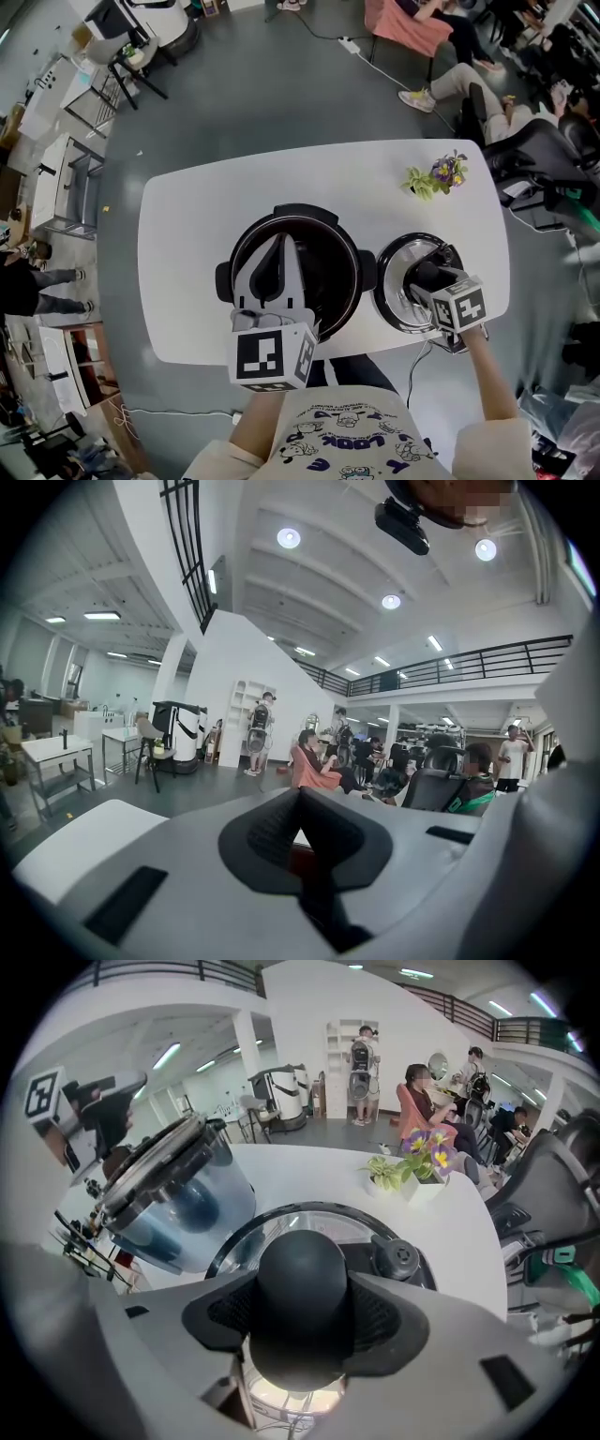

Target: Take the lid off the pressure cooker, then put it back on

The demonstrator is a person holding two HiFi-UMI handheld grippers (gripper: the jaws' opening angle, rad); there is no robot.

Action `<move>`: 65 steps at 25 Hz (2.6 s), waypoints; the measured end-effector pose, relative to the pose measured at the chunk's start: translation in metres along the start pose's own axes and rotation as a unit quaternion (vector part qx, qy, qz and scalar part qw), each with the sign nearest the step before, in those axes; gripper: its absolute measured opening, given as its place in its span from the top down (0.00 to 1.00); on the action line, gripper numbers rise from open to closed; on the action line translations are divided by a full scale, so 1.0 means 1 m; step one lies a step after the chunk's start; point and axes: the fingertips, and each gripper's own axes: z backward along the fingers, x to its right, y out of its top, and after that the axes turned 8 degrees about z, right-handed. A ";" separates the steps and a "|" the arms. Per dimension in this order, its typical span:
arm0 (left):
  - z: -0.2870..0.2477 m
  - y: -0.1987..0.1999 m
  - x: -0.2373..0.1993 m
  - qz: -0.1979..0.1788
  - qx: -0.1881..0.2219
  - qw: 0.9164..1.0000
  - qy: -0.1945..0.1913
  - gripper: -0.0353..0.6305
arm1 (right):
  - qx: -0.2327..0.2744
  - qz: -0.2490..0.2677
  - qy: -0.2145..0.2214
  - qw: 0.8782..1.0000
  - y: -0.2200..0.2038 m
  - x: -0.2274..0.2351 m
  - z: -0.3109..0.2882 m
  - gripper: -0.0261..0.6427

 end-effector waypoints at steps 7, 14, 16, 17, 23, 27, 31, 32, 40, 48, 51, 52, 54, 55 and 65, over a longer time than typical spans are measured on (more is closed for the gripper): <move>0.004 0.006 0.005 0.005 0.012 1.000 -0.009 0.93 | 0.019 0.004 0.008 1.000 0.024 0.001 0.057 0.52; 0.013 0.016 0.001 0.009 0.024 1.000 -0.005 0.93 | 0.019 0.047 0.015 0.999 0.049 -0.002 0.101 0.52; 0.017 0.023 -0.002 0.021 0.038 0.999 0.000 0.93 | 0.020 0.059 0.024 0.998 0.060 -0.007 0.111 0.52; 0.019 0.025 -0.005 0.022 0.042 0.999 0.003 0.93 | 0.020 0.067 0.027 0.997 0.065 -0.011 0.115 0.52; 0.034 0.029 -0.023 0.014 0.040 0.999 0.023 0.93 | 0.020 0.111 0.040 0.993 0.093 -0.030 0.129 0.52; 0.046 0.033 -0.042 0.020 0.048 0.998 0.043 0.93 | 0.025 0.136 0.063 0.988 0.116 -0.052 0.131 0.52; 0.065 0.034 -0.061 0.025 0.055 0.996 0.067 0.93 | 0.030 0.164 0.082 0.983 0.135 -0.078 0.129 0.52; 0.071 0.036 -0.067 0.026 0.057 0.995 0.074 0.93 | 0.032 0.172 0.085 0.981 0.140 -0.087 0.128 0.52; 0.117 0.043 -0.136 0.040 0.063 0.989 0.128 0.93 | 0.028 0.232 0.117 0.965 0.184 -0.167 0.110 0.52; 0.134 0.034 -0.169 0.065 0.057 0.983 0.161 0.93 | 0.019 0.272 0.142 0.952 0.200 -0.207 0.095 0.52; 0.140 0.028 -0.185 0.078 0.049 0.983 0.161 0.93 | 0.017 0.277 0.149 0.949 0.204 -0.228 0.089 0.52; 0.140 0.026 -0.189 0.083 0.047 0.982 0.160 0.92 | 0.016 0.279 0.150 0.949 0.206 -0.233 0.087 0.52; 0.140 0.022 -0.196 0.093 0.042 0.982 0.157 0.92 | 0.016 0.282 0.149 0.948 0.209 -0.241 0.083 0.52; 0.139 0.020 -0.198 0.097 0.039 0.982 0.155 0.92 | 0.016 0.283 0.148 0.947 0.211 -0.245 0.082 0.52; 0.123 -0.005 -0.221 0.157 0.008 0.978 0.138 0.81 | 0.013 0.290 0.152 0.945 0.221 -0.271 0.068 0.52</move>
